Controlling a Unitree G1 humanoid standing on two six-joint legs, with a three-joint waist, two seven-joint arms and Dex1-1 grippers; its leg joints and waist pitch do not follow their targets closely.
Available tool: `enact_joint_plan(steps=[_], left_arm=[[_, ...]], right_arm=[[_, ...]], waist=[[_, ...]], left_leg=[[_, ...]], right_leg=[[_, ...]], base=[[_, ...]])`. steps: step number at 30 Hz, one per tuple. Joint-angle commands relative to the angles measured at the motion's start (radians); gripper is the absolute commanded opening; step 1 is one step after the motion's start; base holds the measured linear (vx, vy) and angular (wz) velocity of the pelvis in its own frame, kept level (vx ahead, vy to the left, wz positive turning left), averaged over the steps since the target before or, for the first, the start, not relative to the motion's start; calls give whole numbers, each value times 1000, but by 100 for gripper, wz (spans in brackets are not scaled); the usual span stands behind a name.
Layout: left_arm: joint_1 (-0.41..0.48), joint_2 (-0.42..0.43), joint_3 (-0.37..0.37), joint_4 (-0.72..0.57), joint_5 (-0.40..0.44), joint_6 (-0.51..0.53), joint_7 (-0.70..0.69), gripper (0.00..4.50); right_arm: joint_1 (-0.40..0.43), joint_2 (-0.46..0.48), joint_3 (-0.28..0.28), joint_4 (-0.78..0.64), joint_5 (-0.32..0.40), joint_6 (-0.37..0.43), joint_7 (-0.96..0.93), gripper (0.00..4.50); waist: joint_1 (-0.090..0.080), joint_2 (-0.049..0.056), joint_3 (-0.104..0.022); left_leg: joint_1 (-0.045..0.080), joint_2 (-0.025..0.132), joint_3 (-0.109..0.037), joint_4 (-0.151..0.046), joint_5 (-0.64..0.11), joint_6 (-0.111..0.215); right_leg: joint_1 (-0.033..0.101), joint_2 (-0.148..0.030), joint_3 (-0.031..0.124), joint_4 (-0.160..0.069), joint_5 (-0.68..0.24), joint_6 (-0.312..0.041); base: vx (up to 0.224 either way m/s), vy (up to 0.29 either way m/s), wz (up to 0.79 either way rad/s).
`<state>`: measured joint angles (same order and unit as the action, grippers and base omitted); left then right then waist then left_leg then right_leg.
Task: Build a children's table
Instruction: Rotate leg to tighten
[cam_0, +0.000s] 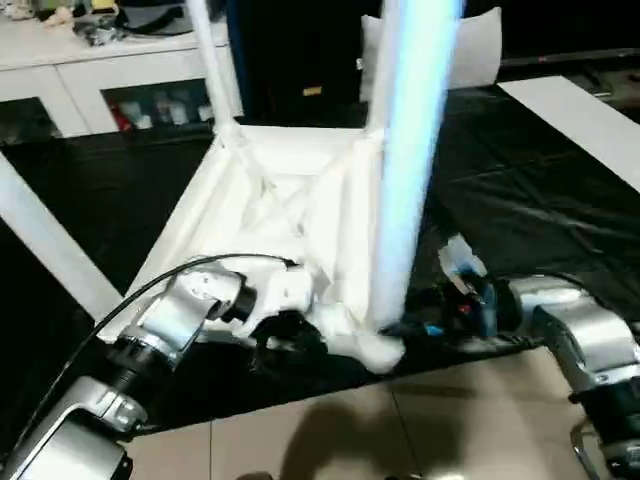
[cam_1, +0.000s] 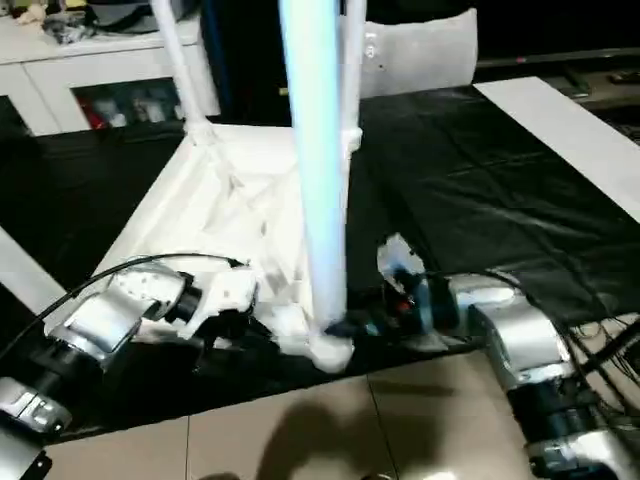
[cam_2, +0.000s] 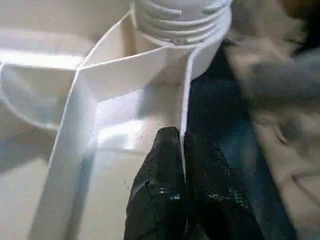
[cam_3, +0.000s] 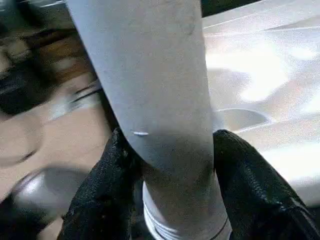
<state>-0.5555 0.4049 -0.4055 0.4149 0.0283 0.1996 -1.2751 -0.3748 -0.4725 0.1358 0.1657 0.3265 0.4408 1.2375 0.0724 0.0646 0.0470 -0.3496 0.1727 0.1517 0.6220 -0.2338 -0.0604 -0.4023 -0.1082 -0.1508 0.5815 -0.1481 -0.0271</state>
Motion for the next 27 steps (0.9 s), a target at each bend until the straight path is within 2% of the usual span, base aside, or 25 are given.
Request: enact_joint_plan(steps=[1,2,3,4,5,6,7,8,9,10,11,12,13,14,15,16,18,19,21,22,23,24,25,26,27], left_arm=[[9,-61,-13,-23,-13,67,72,0],[7,-72,-3,-26,-17,89,91,0],[1,-103,18,-23,-17,128,150,0],[1,-103,18,-23,-17,128,150,0],[-5,-130,34,-18,-18,158,196,0],[-12,-163,53,-11,-19,185,253,0],[-12,-163,53,-11,-19,185,253,0],[-23,-193,69,0,-20,208,300,0],[-30,-208,78,6,-21,220,323,0],[-30,-208,78,6,-21,220,323,0],[-52,-241,99,35,-16,225,384,0],[-62,-264,113,43,-8,238,427,0],[-65,-267,115,45,-6,238,434,0],[-81,-279,123,53,6,240,465,0],[-80,-275,122,54,11,229,467,0],[-80,-275,122,54,11,229,467,0],[-79,-271,122,57,13,220,469,0],[-73,-259,113,49,13,208,446,0],[-60,-246,107,34,12,193,423,0],[-48,-222,98,27,19,179,399,0],[-40,-203,90,29,25,152,382,0],[-35,-191,85,39,32,117,370,0],[-35,-191,85,39,32,117,370,0],[-29,-175,75,44,33,90,341,0],[-29,-175,75,44,33,90,341,0]], right_arm=[[-22,61,1,-45,-3,34,-121,197],[-26,85,-6,-43,-15,50,-174,197],[-33,135,-23,-40,-35,87,-276,197],[-33,135,-23,-40,-35,87,-276,197],[-41,179,-39,-33,-51,117,-363,197],[-48,231,-55,-27,-72,147,-461,197],[-48,231,-55,-27,-72,147,-461,197],[-58,278,-71,-14,-89,167,-547,197],[-65,304,-80,-6,-97,177,-593,197],[-65,304,-80,-6,-97,177,-593,197],[-80,346,-100,33,-97,133,-659,197],[-86,375,-114,51,-98,104,-707,253],[-87,379,-115,53,-101,94,-716,253],[-91,397,-117,65,-119,45,-759,268],[-82,400,-119,52,-105,39,-736,274],[-82,400,-119,52,-105,39,-736,284],[-75,402,-121,44,-92,36,-717,303],[-66,390,-121,32,-81,24,-682,309],[-50,373,-125,15,-80,11,-650,323],[-32,326,-119,-2,-93,-8,-603,335],[-20,289,-117,-12,-102,-24,-567,346],[-12,260,-117,-15,-107,-38,-543,361],[-12,260,-117,-15,-107,-38,-543,369],[-3,219,-126,-22,-96,-51,-492,369],[-3,219,-126,-22,-96,-51,-492,380]], waist=[[-5,-26,-58],[-16,-23,-58],[-28,-9,-57],[-41,-15,-55],[-54,-21,-56],[-68,-20,-55],[-79,-17,-56],[-84,-11,-57],[-95,-12,-55],[-98,-11,-57],[-102,-11,-58],[-108,-8,-60],[-108,-8,-60],[-104,-10,-67],[-101,-4,-67],[-101,-6,-69],[-97,-8,-74],[-94,-12,-75],[-84,-13,-79],[-81,-5,-79],[-75,-7,-80],[-70,-3,-79],[-65,-5,-80],[-61,1,-79],[-57,-2,-76]], left_leg=[[-11,44,-10,-81,-138,42],[-11,40,-11,-80,-154,33],[-12,38,-14,-80,-178,32],[-14,41,-13,-82,-186,27],[-20,36,-18,-80,-199,24],[-14,33,-16,-78,-208,20],[-14,28,-18,-73,-226,22],[-12,27,-19,-73,-229,23],[-13,26,-19,-71,-244,30],[-13,25,-20,-71,-243,32],[-17,26,-22,-73,-243,39],[-15,28,-19,-71,-236,41],[-15,28,-19,-71,-236,41],[-22,32,-24,-75,-201,48],[-26,35,-26,-76,-180,61],[-26,39,-27,-77,-166,66],[-31,42,-25,-73,-95,96],[-31,42,-24,-72,-82,105],[-33,42,-21,-66,-21,134],[-33,41,-21,-64,-7,141],[-32,43,-20,-62,11,159],[-29,46,-19,-62,20,170],[-30,45,-18,-62,19,174],[-29,45,-20,-62,17,170],[-26,47,-16,-64,-7,164]], right_leg=[[67,-62,54,-89,-499,-94],[65,-62,50,-98,-545,-65],[64,-59,45,-102,-563,-51],[63,-56,45,-106,-559,-46],[67,-55,38,-108,-567,-34],[59,-53,37,-112,-576,-32],[59,-53,28,-118,-603,-22],[58,-52,28,-119,-605,-19],[55,-51,24,-126,-614,-14],[57,-51,25,-125,-608,-11],[58,-51,24,-124,-594,-11],[51,-51,27,-125,-568,-23],[51,-51,27,-125,-568,-23],[62,-55,30,-114,-510,-41],[63,-56,34,-106,-462,-59],[64,-56,37,-103,-429,-71],[70,-58,46,-82,-302,-124],[71,-59,47,-80,-281,-133],[75,-60,52,-64,-193,-165],[74,-61,52,-61,-178,-171],[74,-58,52,-60,-150,-176],[72,-58,53,-56,-141,-185],[72,-57,53,-57,-153,-183],[73,-58,52,-57,-161,-181],[70,-57,52,-64,-195,-174]], base=[[0,0,0],[0,0,0],[0,0,0],[0,0,0],[0,0,0],[0,0,0],[0,0,0],[0,0,0],[0,0,0],[0,0,0],[0,0,0],[0,0,0],[0,0,0],[0,0,0],[0,0,0],[0,0,0],[0,0,0],[0,0,0],[0,0,0],[0,0,0],[0,0,0],[0,0,0],[0,0,0],[0,0,0],[0,0,0]])
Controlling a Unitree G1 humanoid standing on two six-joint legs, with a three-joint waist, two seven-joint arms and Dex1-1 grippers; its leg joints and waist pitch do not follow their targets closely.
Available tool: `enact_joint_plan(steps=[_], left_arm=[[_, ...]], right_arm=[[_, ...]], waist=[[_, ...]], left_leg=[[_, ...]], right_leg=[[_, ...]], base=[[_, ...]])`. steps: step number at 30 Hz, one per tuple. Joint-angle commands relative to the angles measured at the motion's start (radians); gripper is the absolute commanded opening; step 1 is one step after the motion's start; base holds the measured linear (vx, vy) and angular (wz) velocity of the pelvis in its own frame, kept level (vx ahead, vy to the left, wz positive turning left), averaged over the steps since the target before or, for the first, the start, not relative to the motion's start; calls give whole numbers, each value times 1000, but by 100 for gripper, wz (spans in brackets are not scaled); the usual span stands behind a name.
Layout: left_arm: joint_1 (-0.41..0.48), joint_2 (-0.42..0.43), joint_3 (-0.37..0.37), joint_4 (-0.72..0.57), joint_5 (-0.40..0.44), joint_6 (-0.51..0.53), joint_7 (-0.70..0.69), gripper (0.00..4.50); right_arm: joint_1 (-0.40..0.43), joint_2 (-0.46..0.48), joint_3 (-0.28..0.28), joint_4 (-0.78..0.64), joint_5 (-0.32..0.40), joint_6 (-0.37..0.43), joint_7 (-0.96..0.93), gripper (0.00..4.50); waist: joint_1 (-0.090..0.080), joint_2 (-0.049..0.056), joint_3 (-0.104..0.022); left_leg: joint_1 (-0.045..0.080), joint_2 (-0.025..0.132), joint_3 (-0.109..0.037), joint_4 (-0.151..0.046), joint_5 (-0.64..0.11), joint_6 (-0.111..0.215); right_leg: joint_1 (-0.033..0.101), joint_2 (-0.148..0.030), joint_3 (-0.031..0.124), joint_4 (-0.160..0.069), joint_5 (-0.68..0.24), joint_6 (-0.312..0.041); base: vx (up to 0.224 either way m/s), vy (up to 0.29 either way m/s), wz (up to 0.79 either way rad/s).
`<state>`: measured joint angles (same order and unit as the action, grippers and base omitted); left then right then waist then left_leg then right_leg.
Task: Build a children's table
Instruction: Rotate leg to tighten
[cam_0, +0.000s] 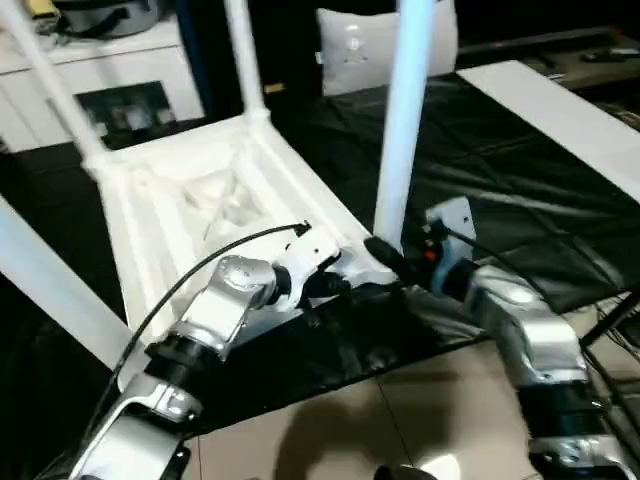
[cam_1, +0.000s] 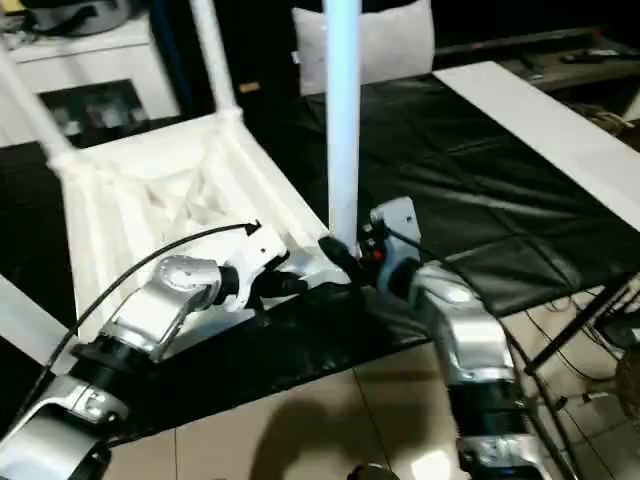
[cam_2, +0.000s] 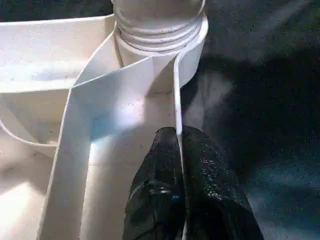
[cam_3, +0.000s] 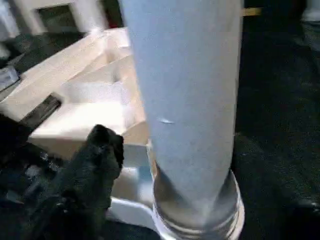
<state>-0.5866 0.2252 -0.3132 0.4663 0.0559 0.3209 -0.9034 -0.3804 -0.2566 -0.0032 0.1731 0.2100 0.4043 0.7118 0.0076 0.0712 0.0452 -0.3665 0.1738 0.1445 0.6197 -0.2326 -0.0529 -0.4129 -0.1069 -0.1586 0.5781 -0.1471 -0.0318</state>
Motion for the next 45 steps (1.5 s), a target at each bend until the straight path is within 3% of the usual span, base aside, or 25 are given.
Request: enact_joint_plan(steps=[1,2,4,5,6,9,10,11,13,16,17,18,26,35,36,41,45], left_arm=[[10,20,-28,1,1,-75,-74,0],[18,35,-36,-4,-6,-98,-109,0],[22,60,-51,-4,-13,-139,-174,0],[26,94,-72,-4,-17,-179,-248,0],[27,108,-81,-3,-18,-195,-277,0],[30,146,-116,-16,-23,-224,-369,0],[25,163,-138,-6,-13,-259,-403,0],[25,163,-138,-6,-13,-259,-403,0],[15,181,-162,5,-3,-301,-450,0],[6,183,-168,14,-6,-325,-485,0],[2,188,-178,8,-6,-336,-512,0],[3,188,-182,4,-6,-340,-520,0],[-2,175,-213,19,13,-396,-530,0],[0,175,-208,36,13,-409,-527,0],[3,174,-201,37,7,-399,-526,0],[18,151,-157,-11,-24,-262,-468,0],[12,92,-93,-25,-44,-140,-329,0]], right_arm=[[12,-44,-2,-39,53,-16,113,390],[23,-85,-12,-57,84,-6,175,390],[32,-139,-16,-68,112,-8,261,420],[35,-201,-6,-57,111,-29,344,428],[34,-225,-1,-48,105,-43,376,428],[34,-285,26,-16,101,-68,491,428],[33,-311,44,0,103,-85,558,428],[33,-311,44,0,103,-85,558,428],[24,-336,71,14,111,-98,634,412],[2,-336,96,34,122,-100,680,388],[-14,-333,114,50,120,-109,702,388],[-19,-330,120,55,120,-112,710,367],[-65,-278,180,109,100,-156,767,303],[-62,-285,208,116,133,-110,839,238],[-57,-285,206,108,140,-97,842,218],[-41,-245,173,66,149,-43,724,202],[-61,-133,122,43,112,29,446,201]], waist=[[10,-12,-73],[16,-20,-73],[31,-12,-71],[35,-2,-72],[41,-9,-71],[51,-9,-67],[57,-16,-68],[60,-12,-68],[69,-19,-69],[82,-17,-70],[84,-23,-70],[88,-21,-71],[100,-19,-73],[105,-18,-74],[105,-18,-74],[105,-17,-74],[84,-17,-62]], left_leg=[[-10,45,-9,-63,-25,155],[-8,47,-8,-64,-46,153],[-4,52,-9,-67,-59,145],[-2,53,-10,-67,-62,141],[-2,55,-9,-68,-74,136],[1,53,-5,-72,-108,112],[1,53,-5,-73,-122,112],[2,54,-5,-73,-125,111],[4,58,-3,-72,-107,113],[5,58,-3,-72,-97,113],[6,60,-2,-73,-94,110],[6,60,-3,-74,-90,108],[7,62,-2,-73,-81,97],[6,63,-3,-73,-71,95],[7,62,-2,-73,-73,94],[5,63,-3,-74,-68,86],[10,49,0,-80,-137,39]], right_leg=[[82,-59,60,-64,-215,-165],[82,-59,61,-67,-245,-154],[78,-60,63,-65,-270,-150],[77,-60,64,-64,-268,-149],[77,-59,66,-62,-262,-151],[76,-62,66,-69,-307,-152],[79,-62,65,-70,-325,-147],[77,-62,66,-69,-330,-148],[74,-62,69,-67,-317,-151],[74,-64,69,-64,-321,-154],[73,-63,70,-65,-322,-153],[73,-64,70,-62,-319,-156],[71,-65,72,-60,-304,-160],[72,-64,72,-57,-295,-158],[72,-64,72,-58,-295,-158],[74,-65,73,-56,-290,-161],[72,-62,64,-82,-466,-97]], base=[[0,0,0],[0,0,0],[0,0,0],[0,0,0],[0,0,0],[0,0,0],[0,0,0],[0,0,0],[0,0,0],[0,0,0],[0,0,0],[0,0,0],[0,0,0],[0,0,0],[0,0,0],[0,0,0],[0,0,0]])
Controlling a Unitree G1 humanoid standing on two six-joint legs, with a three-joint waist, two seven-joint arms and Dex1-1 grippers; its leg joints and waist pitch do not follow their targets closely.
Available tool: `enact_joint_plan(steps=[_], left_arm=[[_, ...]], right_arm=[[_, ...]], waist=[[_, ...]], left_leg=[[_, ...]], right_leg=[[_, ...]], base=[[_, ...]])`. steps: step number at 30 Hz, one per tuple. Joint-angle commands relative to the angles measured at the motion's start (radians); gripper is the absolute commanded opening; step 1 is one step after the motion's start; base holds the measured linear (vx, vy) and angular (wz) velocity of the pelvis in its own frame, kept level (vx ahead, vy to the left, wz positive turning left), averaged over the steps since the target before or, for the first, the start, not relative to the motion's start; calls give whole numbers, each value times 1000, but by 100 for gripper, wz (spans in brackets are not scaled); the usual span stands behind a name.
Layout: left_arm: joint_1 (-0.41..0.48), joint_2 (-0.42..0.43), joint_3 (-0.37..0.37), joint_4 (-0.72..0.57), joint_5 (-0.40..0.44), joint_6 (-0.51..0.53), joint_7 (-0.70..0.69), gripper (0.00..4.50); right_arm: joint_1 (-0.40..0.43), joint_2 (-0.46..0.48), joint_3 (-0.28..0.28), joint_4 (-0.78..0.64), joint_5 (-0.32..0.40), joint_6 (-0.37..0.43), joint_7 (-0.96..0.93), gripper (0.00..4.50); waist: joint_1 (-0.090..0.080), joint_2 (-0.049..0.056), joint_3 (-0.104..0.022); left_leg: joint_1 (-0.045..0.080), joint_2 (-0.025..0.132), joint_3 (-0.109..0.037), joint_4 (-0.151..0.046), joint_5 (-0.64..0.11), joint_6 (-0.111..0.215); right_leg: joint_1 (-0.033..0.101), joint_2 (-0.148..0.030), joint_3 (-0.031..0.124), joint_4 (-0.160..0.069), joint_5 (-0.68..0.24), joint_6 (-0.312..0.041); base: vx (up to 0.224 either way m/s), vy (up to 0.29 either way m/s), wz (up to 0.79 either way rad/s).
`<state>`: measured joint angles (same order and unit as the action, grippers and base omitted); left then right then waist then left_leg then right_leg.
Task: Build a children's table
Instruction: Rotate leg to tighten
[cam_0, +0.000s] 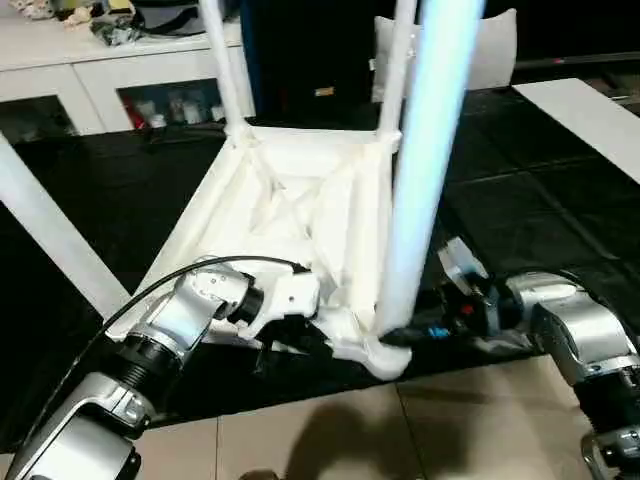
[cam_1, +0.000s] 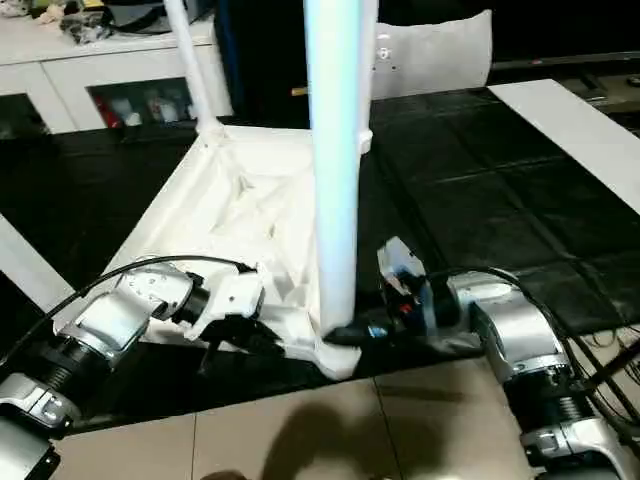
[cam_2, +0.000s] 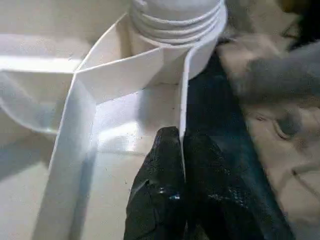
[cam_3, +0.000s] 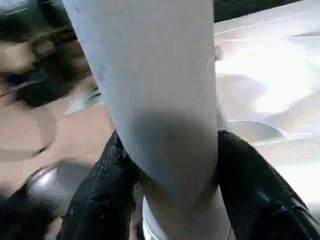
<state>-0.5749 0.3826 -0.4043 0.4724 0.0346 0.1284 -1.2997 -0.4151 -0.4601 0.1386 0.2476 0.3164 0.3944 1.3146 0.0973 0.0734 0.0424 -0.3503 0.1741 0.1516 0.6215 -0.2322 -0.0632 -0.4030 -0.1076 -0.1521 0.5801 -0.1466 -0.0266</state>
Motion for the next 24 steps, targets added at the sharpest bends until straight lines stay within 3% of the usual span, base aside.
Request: enact_joint_plan(steps=[1,2,3,4,5,6,9,11,13,14,15,17,18,20,21,24], left_arm=[[-1,-80,12,-39,-30,86,93,0],[-2,-93,22,-47,-36,118,116,0],[-6,-112,36,-54,-42,165,150,0],[-16,-142,54,-45,-37,197,209,0],[-16,-142,54,-45,-37,197,209,0],[-32,-182,79,-24,-32,232,292,0],[-50,-226,108,-1,-25,255,384,0],[-62,-259,128,14,-21,259,440,0],[-70,-279,137,23,-12,254,480,0],[-73,-285,138,23,-3,257,494,0],[-73,-288,137,18,3,260,501,0],[-71,-285,133,12,5,257,497,0],[-68,-279,130,9,7,251,490,0],[-64,-269,125,5,6,239,477,0],[-55,-252,119,3,4,224,457,0],[-46,-235,104,0,3,189,415,0]], right_arm=[[-35,101,-34,-30,-9,58,-234,200],[-45,130,-50,-23,-20,84,-306,200],[-60,170,-73,-7,-33,130,-403,200],[-66,208,-81,4,-61,140,-487,200],[-66,208,-81,4,-61,140,-487,200],[-70,255,-93,20,-86,143,-587,200],[-77,314,-105,51,-133,122,-733,200],[-82,349,-116,72,-157,106,-822,200],[-80,378,-127,73,-157,84,-852,200],[-76,395,-134,66,-156,74,-861,254],[-70,405,-135,55,-159,58,-866,267],[-61,411,-144,39,-146,47,-863,274],[-55,411,-154,24,-131,41,-852,285],[-42,393,-158,3,-119,20,-823,303],[-21,342,-152,-20,-107,6,-754,308],[-8,303,-158,-34,-91,16,-703,336]], waist=[[-17,-22,-57],[-17,-22,-57],[-45,-21,-54],[-55,-21,-55],[-78,-22,-51],[-91,-20,-54],[-121,-19,-59],[-128,-15,-61],[-130,-12,-61],[-126,-14,-65],[-122,-11,-67],[-118,-10,-70],[-111,-8,-74],[-104,-8,-77],[-100,-9,-78],[-86,-11,-75]], left_leg=[[-7,41,-9,-82,-152,32],[-7,41,-9,-82,-152,32],[-15,35,-13,-82,-180,13],[-11,33,-15,-80,-191,10],[-20,30,-18,-78,-215,12],[-13,27,-17,-74,-231,19],[-22,22,-18,-70,-219,45],[-19,24,-19,-70,-205,51],[-17,27,-19,-71,-202,64],[-23,30,-20,-73,-178,74],[-29,35,-24,-75,-145,82],[-30,39,-25,-75,-119,92],[-30,43,-26,-71,-70,109],[-30,45,-25,-68,-24,130],[-31,44,-24,-66,-8,146],[-30,45,-20,-66,-12,163]], right_leg=[[63,-61,51,-94,-519,-76],[63,-61,51,-94,-519,-76],[67,-56,38,-103,-573,-36],[63,-57,34,-106,-582,-30],[67,-56,28,-113,-603,-13],[61,-54,24,-120,-607,-5],[64,-54,21,-123,-577,-10],[59,-53,21,-121,-543,-31],[56,-53,25,-120,-512,-46],[63,-55,29,-110,-467,-61],[68,-55,33,-101,-414,-75],[70,-58,37,-92,-364,-93],[71,-59,42,-79,-279,-124],[73,-60,46,-65,-192,-156],[76,-60,46,-62,-162,-168],[75,-61,47,-65,-191,-169]], base=[[0,0,0],[0,0,0],[0,0,0],[0,0,0],[0,0,0],[0,0,0],[0,0,0],[0,0,0],[0,0,0],[0,0,0],[0,0,0],[0,0,0],[0,0,0],[0,0,0],[0,0,0],[0,0,0]])
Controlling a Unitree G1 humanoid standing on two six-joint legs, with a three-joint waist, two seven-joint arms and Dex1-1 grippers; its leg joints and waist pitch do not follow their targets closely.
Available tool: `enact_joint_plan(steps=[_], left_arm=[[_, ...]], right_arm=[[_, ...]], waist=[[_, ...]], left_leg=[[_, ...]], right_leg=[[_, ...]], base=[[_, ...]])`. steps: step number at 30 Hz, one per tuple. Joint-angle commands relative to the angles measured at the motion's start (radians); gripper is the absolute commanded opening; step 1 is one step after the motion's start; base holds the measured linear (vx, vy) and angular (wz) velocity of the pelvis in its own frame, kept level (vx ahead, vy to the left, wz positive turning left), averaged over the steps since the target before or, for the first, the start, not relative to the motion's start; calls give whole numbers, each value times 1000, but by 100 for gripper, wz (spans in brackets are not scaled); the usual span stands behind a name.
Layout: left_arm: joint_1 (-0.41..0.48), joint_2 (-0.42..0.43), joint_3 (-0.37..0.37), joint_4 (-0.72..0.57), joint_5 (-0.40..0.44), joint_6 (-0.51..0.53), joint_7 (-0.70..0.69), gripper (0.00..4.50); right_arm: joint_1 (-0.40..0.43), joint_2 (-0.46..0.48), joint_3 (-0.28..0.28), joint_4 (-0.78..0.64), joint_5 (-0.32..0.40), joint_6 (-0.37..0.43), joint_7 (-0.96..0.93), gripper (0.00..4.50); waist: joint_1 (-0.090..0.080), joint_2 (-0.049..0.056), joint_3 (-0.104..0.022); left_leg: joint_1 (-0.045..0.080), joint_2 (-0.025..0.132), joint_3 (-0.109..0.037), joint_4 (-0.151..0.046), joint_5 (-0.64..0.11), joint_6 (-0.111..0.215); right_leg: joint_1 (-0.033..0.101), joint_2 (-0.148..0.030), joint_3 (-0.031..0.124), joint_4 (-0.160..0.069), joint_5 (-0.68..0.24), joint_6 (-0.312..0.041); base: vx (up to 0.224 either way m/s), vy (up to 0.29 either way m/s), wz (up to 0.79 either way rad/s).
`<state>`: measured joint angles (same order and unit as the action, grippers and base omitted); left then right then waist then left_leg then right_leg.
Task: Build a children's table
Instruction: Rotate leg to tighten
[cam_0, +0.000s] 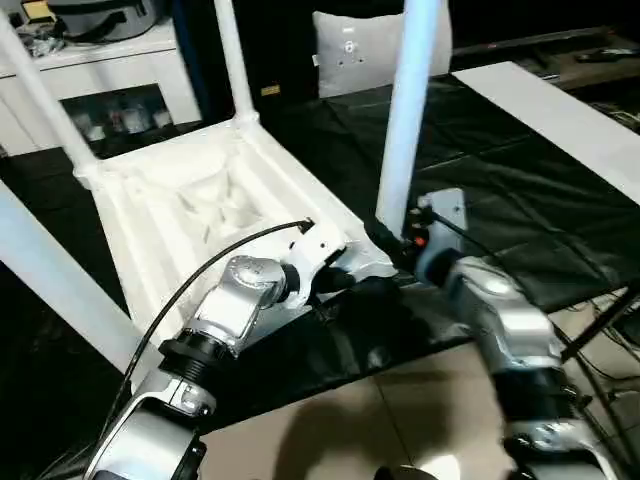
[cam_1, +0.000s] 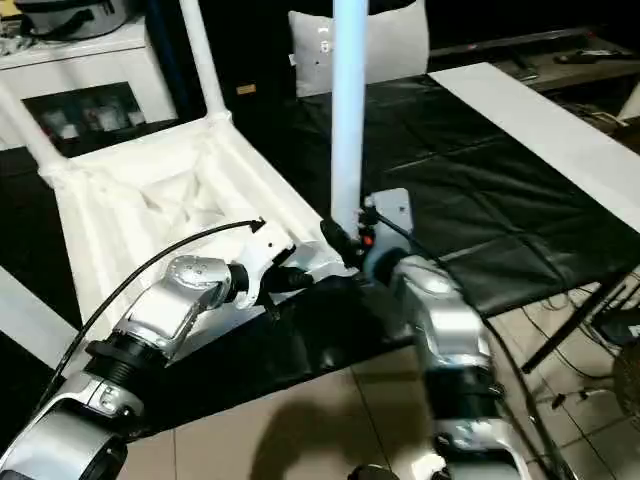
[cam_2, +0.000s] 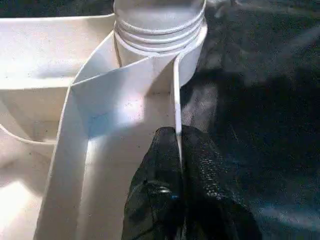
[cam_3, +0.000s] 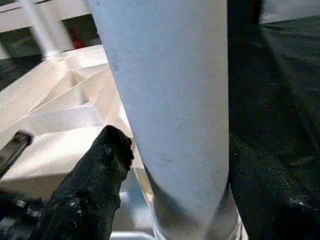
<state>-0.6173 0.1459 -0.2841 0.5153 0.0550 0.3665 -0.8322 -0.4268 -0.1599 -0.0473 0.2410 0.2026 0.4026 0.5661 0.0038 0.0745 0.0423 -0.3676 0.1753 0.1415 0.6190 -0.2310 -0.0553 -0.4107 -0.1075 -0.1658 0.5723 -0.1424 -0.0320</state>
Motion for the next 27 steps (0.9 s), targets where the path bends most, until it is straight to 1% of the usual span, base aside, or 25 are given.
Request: enact_joint_plan(steps=[1,2,3,4,5,6,7,8,9,10,11,12,13,14,16,17,18,19,20,21,22,23,25,26,27], left_arm=[[5,15,-28,-47,-18,-77,-84,0],[5,15,-28,-47,-18,-77,-84,0],[21,45,-54,-49,-15,-128,-146,0],[22,48,-57,-49,-15,-131,-152,0],[32,86,-92,-48,-4,-170,-224,0],[33,99,-106,-45,0,-183,-249,0],[32,110,-116,-42,5,-193,-267,0],[27,152,-152,-38,14,-240,-351,0],[27,152,-152,-38,14,-240,-351,0],[25,163,-161,-37,15,-254,-376,0],[20,187,-183,-32,19,-290,-432,0],[17,198,-192,-28,21,-310,-458,0],[13,210,-201,-22,24,-331,-485,0],[10,217,-205,-18,26,-341,-498,0],[-1,234,-219,-7,37,-369,-528,0],[-7,243,-226,-2,40,-384,-545,0],[-12,249,-231,3,41,-396,-559,0],[-17,254,-236,4,38,-408,-579,0],[-21,259,-243,1,32,-422,-607,0],[-21,260,-246,-1,30,-427,-619,0],[-21,261,-249,-4,31,-429,-623,0],[-18,262,-254,-7,33,-432,-628,0],[-14,263,-262,-11,37,-441,-636,0],[-9,262,-263,-13,37,-443,-636,0],[-9,262,-263,-13,37,-443,-636,0]], right_arm=[[10,-19,16,-34,40,15,76,345],[10,-19,16,-34,40,15,76,349],[26,-80,12,-47,55,9,160,354],[28,-88,15,-49,55,6,171,364],[58,-175,45,-72,55,-29,303,375],[69,-208,59,-79,54,-46,354,387],[77,-232,70,-85,54,-50,390,397],[96,-317,108,-107,62,-44,511,397],[96,-317,108,-107,62,-44,511,397],[95,-332,115,-104,61,-48,534,397],[86,-358,128,-94,61,-59,585,397],[81,-367,133,-89,67,-60,613,397],[74,-377,139,-82,77,-59,649,397],[70,-382,144,-79,83,-59,672,382],[57,-395,163,-62,89,-72,727,372],[50,-403,175,-52,93,-75,758,361],[43,-409,185,-43,96,-77,782,361],[34,-420,205,-38,101,-69,826,339],[19,-429,232,-28,101,-62,880,330],[11,-429,241,-21,98,-61,898,326],[8,-428,245,-17,98,-60,904,321],[3,-426,250,-14,100,-56,914,310],[-4,-423,260,-6,102,-51,931,287],[-6,-420,268,-5,103,-49,940,284],[-6,-420,268,-5,103,-49,940,283]], waist=[[13,-13,-74],[15,-13,-71],[20,-15,-70],[24,-15,-68],[37,-21,-69],[51,-22,-68],[52,-25,-65],[60,-26,-65],[64,-29,-63],[63,-29,-61],[64,-33,-61],[66,-28,-62],[65,-30,-61],[66,-26,-61],[74,-30,-65],[80,-29,-65],[86,-32,-66],[88,-36,-66],[92,-36,-68],[94,-35,-67],[94,-41,-68],[97,-37,-68],[98,-38,-69],[99,-42,-68],[101,-42,-68]], left_leg=[[-10,44,-10,-64,-21,153],[-9,43,-7,-65,-40,147],[-9,44,-7,-67,-58,139],[-7,47,-7,-69,-68,134],[-1,49,-5,-68,-82,129],[4,55,-2,-70,-88,127],[0,54,-2,-72,-89,126],[5,54,-1,-73,-101,117],[3,54,-2,-74,-110,115],[2,54,-1,-76,-114,115],[1,52,-2,-78,-126,108],[5,52,-1,-76,-133,103],[4,52,0,-77,-133,104],[5,54,-1,-78,-134,103],[6,55,0,-76,-126,105],[7,57,1,-76,-113,103],[7,57,2,-75,-109,104],[5,56,3,-75,-105,107],[5,58,2,-74,-90,110],[3,60,1,-74,-88,113],[3,60,2,-74,-82,113],[4,61,1,-74,-73,112],[5,62,2,-74,-72,108],[5,62,3,-74,-78,104],[6,62,3,-75,-83,101]], right_leg=[[83,-61,61,-60,-211,-156],[79,-62,62,-64,-246,-151],[80,-62,62,-66,-280,-140],[78,-61,63,-68,-294,-134],[74,-61,64,-68,-313,-129],[70,-64,71,-66,-320,-126],[71,-63,70,-67,-327,-124],[69,-63,71,-68,-342,-121],[72,-62,73,-67,-351,-115],[71,-63,75,-68,-358,-115],[72,-65,73,-70,-387,-110],[70,-65,74,-73,-398,-108],[70,-64,75,-73,-396,-108],[69,-64,75,-71,-393,-112],[68,-64,75,-68,-370,-124],[68,-65,77,-65,-357,-131],[69,-65,77,-64,-354,-134],[69,-65,77,-64,-353,-136],[70,-65,78,-59,-335,-143],[70,-66,78,-56,-325,-149],[70,-67,79,-55,-319,-149],[69,-68,79,-53,-311,-154],[69,-68,80,-52,-305,-160],[69,-68,80,-54,-312,-161],[69,-68,80,-54,-319,-160]], base=[[0,0,0],[0,0,0],[0,0,0],[0,0,0],[0,0,0],[0,0,0],[0,0,0],[0,0,0],[0,0,0],[0,0,0],[0,0,0],[0,0,0],[0,0,0],[0,0,0],[0,0,0],[0,0,0],[0,0,0],[0,0,0],[0,0,0],[0,0,0],[0,0,0],[0,0,0],[0,0,0],[0,0,0],[0,0,0]])
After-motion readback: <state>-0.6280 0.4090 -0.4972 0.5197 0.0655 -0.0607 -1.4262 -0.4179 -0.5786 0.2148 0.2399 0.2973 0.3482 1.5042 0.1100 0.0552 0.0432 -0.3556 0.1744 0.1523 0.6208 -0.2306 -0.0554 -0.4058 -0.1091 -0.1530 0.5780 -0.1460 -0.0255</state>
